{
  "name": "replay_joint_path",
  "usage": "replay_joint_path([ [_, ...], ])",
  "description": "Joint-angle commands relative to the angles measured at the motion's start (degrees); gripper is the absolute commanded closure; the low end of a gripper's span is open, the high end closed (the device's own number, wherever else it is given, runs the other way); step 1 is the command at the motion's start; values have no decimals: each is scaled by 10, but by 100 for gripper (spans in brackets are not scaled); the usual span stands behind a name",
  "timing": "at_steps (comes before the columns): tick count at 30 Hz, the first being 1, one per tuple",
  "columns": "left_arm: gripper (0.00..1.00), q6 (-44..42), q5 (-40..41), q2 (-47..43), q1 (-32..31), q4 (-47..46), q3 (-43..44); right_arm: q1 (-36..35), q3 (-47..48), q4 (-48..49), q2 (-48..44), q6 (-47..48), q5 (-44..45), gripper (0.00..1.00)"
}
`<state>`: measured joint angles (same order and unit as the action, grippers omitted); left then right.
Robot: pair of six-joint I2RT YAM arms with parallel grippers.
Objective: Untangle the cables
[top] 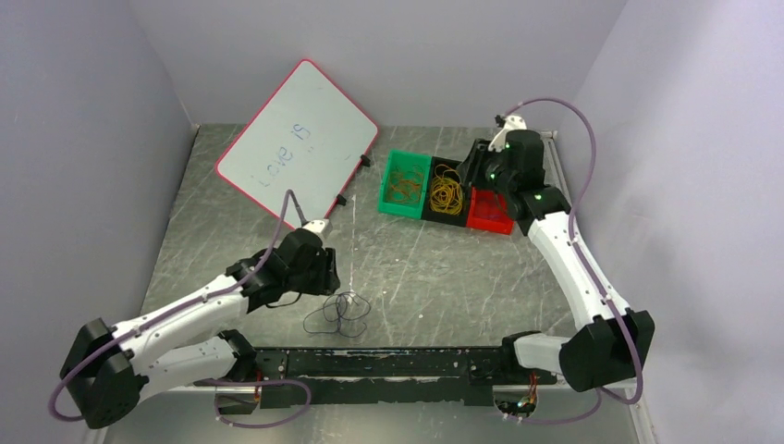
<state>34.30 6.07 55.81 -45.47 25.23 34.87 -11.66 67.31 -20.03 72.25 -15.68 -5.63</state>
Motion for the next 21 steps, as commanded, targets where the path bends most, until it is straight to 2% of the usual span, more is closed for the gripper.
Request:
replay_joint_path([
  [1,50,10,-53,49,-5,30,9,-36,-23,-32,-21,-13,-12,56],
  [8,46,37,-40,89,-26,35,0,-62,-56,-34,-41,-18,-15,56],
  [12,47,45,-44,103,-29,21,-15,-64,-67,-26,-43,-19,-21,56],
  [16,55,50,-46,121,-31,7,-27,-67,-69,-22,-40,-16,-28,56],
  [21,74,47,-34,130,-30,0,-23,-74,-78,-12,-42,-15,-48,56],
])
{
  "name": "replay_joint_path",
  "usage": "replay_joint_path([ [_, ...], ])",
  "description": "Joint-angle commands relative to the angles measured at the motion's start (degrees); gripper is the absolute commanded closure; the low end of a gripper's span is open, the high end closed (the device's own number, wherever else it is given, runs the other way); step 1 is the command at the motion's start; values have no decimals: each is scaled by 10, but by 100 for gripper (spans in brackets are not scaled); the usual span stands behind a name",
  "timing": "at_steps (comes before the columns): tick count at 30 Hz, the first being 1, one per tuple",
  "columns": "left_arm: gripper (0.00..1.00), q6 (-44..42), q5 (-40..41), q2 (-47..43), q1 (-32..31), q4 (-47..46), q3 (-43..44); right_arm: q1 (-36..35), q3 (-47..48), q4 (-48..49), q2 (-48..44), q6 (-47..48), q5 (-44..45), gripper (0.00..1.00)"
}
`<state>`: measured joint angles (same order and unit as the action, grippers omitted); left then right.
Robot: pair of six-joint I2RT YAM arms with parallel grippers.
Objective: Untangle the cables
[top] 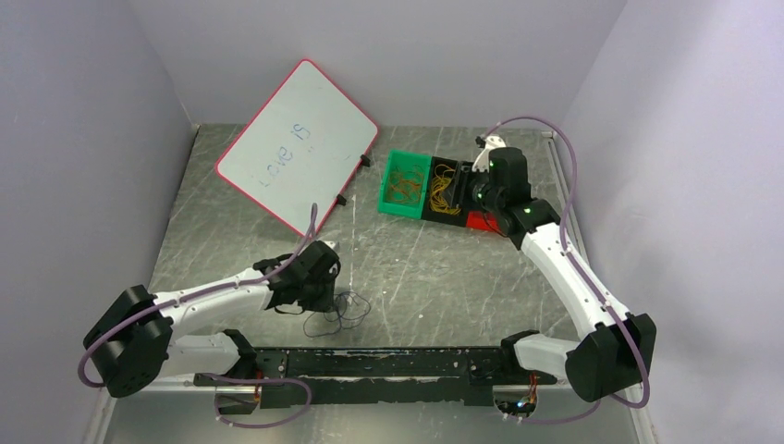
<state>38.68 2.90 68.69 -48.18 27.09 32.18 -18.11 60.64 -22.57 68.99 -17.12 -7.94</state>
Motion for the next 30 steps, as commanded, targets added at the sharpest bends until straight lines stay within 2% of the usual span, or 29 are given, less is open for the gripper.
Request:
replay_joint_path([
  [1,78,1,3,1,-3,-19,11,-11,-16,20,-11,-1,-32,56],
  [5,93,-25,34,-2,-3,-14,48,-20,-53,64,-24,-5,-81,56],
  [11,93,-121,59,23,-3,-33,116,-28,-119,143,-38,-17,-163,56],
  [16,93,-207,54,57,-3,-43,164,-50,-148,176,-29,34,-223,56],
  [23,93,-226,63,79,-3,-10,194,-133,-163,208,23,83,-192,55],
  [26,85,-204,76,86,-3,5,179,-167,-155,217,66,103,-170,55],
  [30,65,-171,78,89,-2,-1,150,-219,-124,208,131,123,-138,55],
])
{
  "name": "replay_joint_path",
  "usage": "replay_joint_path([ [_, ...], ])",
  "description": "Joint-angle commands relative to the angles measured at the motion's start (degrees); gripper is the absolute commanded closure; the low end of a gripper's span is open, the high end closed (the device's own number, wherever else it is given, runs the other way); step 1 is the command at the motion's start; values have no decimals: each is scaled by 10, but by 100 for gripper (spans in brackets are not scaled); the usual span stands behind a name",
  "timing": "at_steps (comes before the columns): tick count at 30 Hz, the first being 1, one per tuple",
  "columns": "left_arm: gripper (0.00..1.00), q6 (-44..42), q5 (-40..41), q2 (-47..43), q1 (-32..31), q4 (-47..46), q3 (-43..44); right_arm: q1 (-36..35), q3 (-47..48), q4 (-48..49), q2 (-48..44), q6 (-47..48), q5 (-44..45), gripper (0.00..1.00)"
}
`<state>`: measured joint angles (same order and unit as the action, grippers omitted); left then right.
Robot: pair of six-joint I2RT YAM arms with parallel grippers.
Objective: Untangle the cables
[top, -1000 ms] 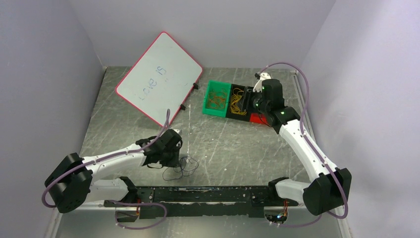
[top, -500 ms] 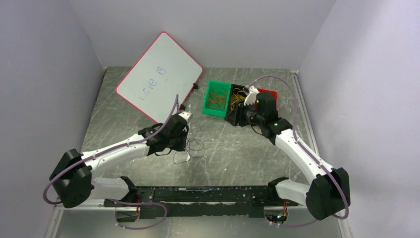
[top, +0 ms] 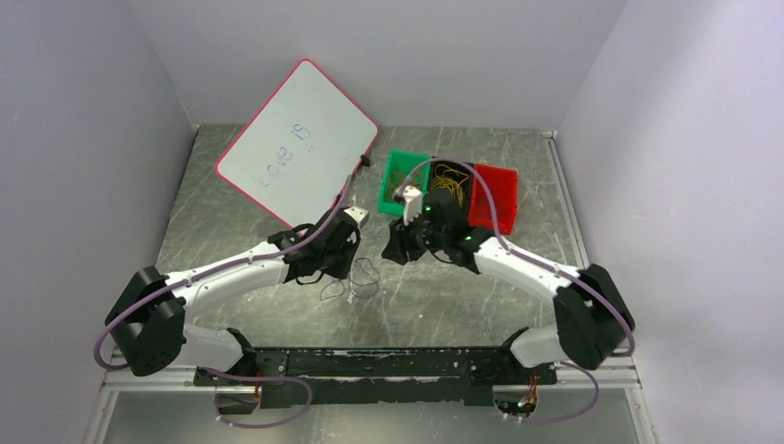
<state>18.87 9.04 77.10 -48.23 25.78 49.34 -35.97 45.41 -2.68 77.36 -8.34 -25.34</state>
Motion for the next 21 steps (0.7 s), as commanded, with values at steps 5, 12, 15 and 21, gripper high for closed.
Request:
replay_joint_path([
  [5,50,72,26,-9,-2,9,-48,-69,43,45,98,15,49,55],
  [12,45,121,26,-58,-2,-10,-94,-107,84,48,172,-2,73,55],
  [15,45,137,33,-73,-2,-11,-111,-120,99,54,200,-12,92,55],
  [21,46,151,42,-101,-2,-10,-118,-126,117,53,236,-28,148,55],
])
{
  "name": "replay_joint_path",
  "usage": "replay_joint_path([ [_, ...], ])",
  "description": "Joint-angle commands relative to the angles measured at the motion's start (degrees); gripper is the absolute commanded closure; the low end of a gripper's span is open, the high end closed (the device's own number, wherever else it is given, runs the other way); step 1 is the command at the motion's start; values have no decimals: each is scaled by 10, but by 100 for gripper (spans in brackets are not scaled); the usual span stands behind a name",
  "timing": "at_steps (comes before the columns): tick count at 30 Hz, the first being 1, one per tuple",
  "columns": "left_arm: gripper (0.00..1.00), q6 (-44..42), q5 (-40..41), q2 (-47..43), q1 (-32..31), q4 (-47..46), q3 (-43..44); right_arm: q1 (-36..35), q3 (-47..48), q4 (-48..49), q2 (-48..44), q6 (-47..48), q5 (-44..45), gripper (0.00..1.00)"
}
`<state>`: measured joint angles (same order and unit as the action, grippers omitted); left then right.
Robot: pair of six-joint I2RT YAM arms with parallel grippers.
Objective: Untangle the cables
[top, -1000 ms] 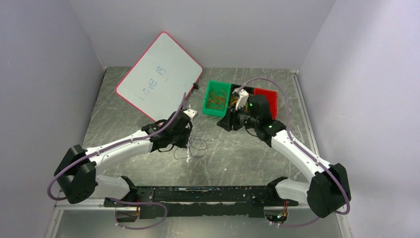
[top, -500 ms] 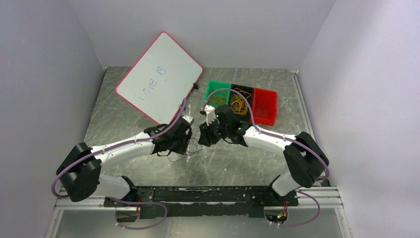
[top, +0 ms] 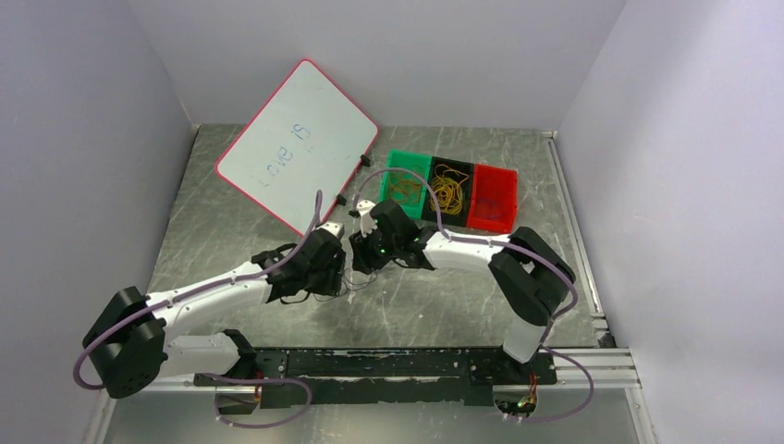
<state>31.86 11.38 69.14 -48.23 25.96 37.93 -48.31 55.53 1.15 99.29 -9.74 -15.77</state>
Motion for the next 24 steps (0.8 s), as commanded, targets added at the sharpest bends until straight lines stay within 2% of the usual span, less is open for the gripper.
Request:
replay_joint_path([
  [1,46,23,20,-25,-2,-11,-5,-3,28,13,20,-16,62,56],
  [5,46,27,25,-36,-2,-11,-8,-3,37,11,33,-14,85,57],
  [10,46,30,29,-50,-2,-16,-15,-5,41,15,44,-10,47,63],
  [20,46,33,34,-70,-2,-17,-22,-6,41,2,66,-11,15,62],
  [24,46,29,35,-83,-2,-23,-25,-7,45,-4,69,-18,39,71],
])
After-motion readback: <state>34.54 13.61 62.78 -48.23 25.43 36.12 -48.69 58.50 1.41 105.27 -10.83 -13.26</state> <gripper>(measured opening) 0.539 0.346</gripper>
